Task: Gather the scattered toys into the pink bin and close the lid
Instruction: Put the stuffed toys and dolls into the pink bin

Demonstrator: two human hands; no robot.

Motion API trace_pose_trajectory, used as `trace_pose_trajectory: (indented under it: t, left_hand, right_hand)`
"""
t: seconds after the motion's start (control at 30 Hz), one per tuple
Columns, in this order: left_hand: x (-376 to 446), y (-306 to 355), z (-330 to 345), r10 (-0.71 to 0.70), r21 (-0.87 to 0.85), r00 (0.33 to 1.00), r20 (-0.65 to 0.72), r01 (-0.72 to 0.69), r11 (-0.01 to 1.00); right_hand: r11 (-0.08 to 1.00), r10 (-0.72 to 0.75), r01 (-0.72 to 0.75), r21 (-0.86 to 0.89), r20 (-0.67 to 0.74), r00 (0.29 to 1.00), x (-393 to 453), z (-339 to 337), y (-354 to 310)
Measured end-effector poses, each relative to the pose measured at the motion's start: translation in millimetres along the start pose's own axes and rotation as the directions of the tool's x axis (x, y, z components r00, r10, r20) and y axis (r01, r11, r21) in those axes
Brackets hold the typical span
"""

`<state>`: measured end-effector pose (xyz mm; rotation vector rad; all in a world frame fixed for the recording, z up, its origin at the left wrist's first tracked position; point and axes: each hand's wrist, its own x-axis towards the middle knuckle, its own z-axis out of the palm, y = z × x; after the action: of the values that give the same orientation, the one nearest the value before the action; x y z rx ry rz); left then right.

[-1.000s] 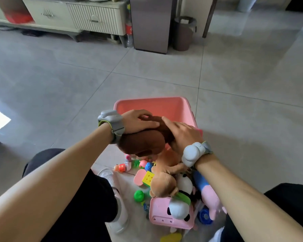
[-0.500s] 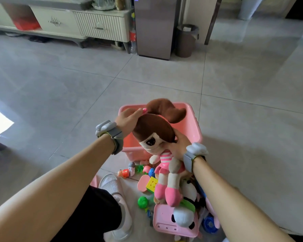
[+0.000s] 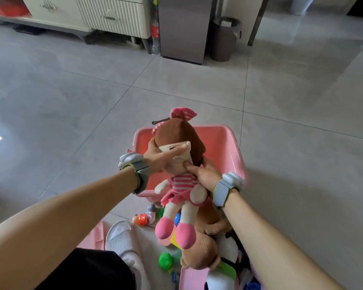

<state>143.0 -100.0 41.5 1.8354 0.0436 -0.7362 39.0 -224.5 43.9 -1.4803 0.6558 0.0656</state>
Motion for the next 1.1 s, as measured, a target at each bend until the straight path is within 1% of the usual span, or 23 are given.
trace_pose_trajectory:
  t: [0.07,0.1,0.27,0.37,0.43,0.5,0.57,0.6,0.63,0.67,0.73,0.77,0.8,0.83,0.87,0.9,0.93,0.97,1.0,1.03,1.1]
  left_hand:
    - [20.5,4.4,1.5,0.026,0.017,0.995,-0.101,-0.024,1.0]
    - [33.3,5.3,1.1,0.018,0.042,0.991,-0.131,-0.012,0.999]
    - [75.0,3.8,-5.3,-0.123,0.152,0.985,-0.125,0.141,0.978]
    - [98.7,-6.8,-7.3,-0.168,0.166,0.976,-0.136,0.19,0.968]
    - [110.1,-18.2,-7.3,-0.192,0.223,0.969,-0.157,0.224,0.949]
    - [127.7,-35.4,-5.4,-0.235,0.32,0.956,-0.177,0.281,0.905]
    - [135.1,-48.0,-5.6,-0.263,0.413,0.944,-0.199,0.324,0.851]
    - [141.9,-53.8,-4.7,-0.272,0.422,0.94,-0.205,0.336,0.842]
    - [146.3,-56.9,-3.1,-0.271,0.401,0.941,-0.201,0.332,0.854]
    - [146.6,-56.0,-3.9,-0.263,0.349,0.95,-0.17,0.308,0.885]
    - [159.6,-60.4,-2.9,-0.241,0.193,0.968,-0.068,0.25,0.949]
    - [166.7,-61.0,-2.8,-0.228,0.136,0.972,-0.054,0.233,0.963]
    - [166.3,-64.0,-3.2,-0.227,0.126,0.971,-0.069,0.235,0.964]
    - [167.0,-67.7,-4.1,-0.217,0.156,0.971,-0.103,0.231,0.96]
    - [162.3,-71.4,-4.5,-0.192,0.253,0.972,-0.138,0.222,0.942]
    - [159.3,-77.2,-4.6,-0.152,0.407,0.975,-0.162,0.206,0.89]
    - [156.0,-85.2,-2.1,-0.117,0.591,0.977,-0.177,0.2,0.782]
    - [152.4,-91.0,1.6,-0.083,0.748,0.98,-0.179,0.191,0.635]
    - [149.5,-93.6,6.3,-0.085,0.822,0.979,-0.184,0.201,0.532]
    - [149.5,-95.4,11.6,-0.116,0.844,0.975,-0.189,0.222,0.489]
    - [154.0,-96.4,18.6,-0.168,0.842,0.971,-0.172,0.233,0.486]
  right_hand:
    - [1.0,0.001,-0.001,-0.005,-0.021,1.0,13.5,10.2,-0.2]
    - [1.0,0.008,-0.008,-0.005,-0.031,0.999,24.7,15.2,0.0]
    - [0.995,0.102,-0.099,0.032,-0.121,0.987,69.7,26.3,7.9]
    - [0.991,0.133,-0.133,0.007,-0.105,0.986,92.9,23.2,16.3]
    - [0.986,0.157,-0.16,-0.035,-0.081,0.984,102.4,20.5,19.9]
    - [0.973,0.196,-0.203,-0.113,-0.066,0.978,118.0,16.8,29.0]
    - [0.957,0.221,-0.23,-0.176,-0.069,0.973,130.3,15.3,35.1]
    - [0.951,0.233,-0.244,-0.189,-0.079,0.969,137.5,13.6,38.3]
    - [0.947,0.248,-0.261,-0.188,-0.09,0.965,144.9,11.8,42.2]
    - [0.948,0.247,-0.262,-0.183,-0.1,0.964,147.7,11.2,41.2]
    - [0.951,0.259,-0.278,-0.133,-0.145,0.955,159.6,7.2,46.1]
    - [0.954,0.27,-0.286,-0.083,-0.169,0.948,167.4,5.2,48.4]
    - [0.954,0.28,-0.294,-0.052,-0.184,0.942,168.9,2.6,51.1]
    - [0.95,0.297,-0.309,-0.038,-0.183,0.937,171.2,0.2,52.8]
    - [0.943,0.32,-0.33,-0.04,-0.165,0.933,170.8,-1.7,55.7]
    - [0.931,0.356,-0.363,-0.029,-0.137,0.924,170.7,-2.4,57.5]
    - [0.92,0.387,-0.391,-0.016,-0.104,0.916,169.3,-1.9,59.3]
    - [0.911,0.408,-0.412,-0.013,-0.098,0.908,168.6,-0.5,61.5]
    - [0.905,0.421,-0.425,-0.018,-0.106,0.901,168.2,1.3,64.6]
    - [0.897,0.433,-0.44,-0.032,-0.122,0.893,168.0,3.2,68.4]
    - [0.89,0.441,-0.452,-0.067,-0.127,0.888,168.0,7.8,74.4]
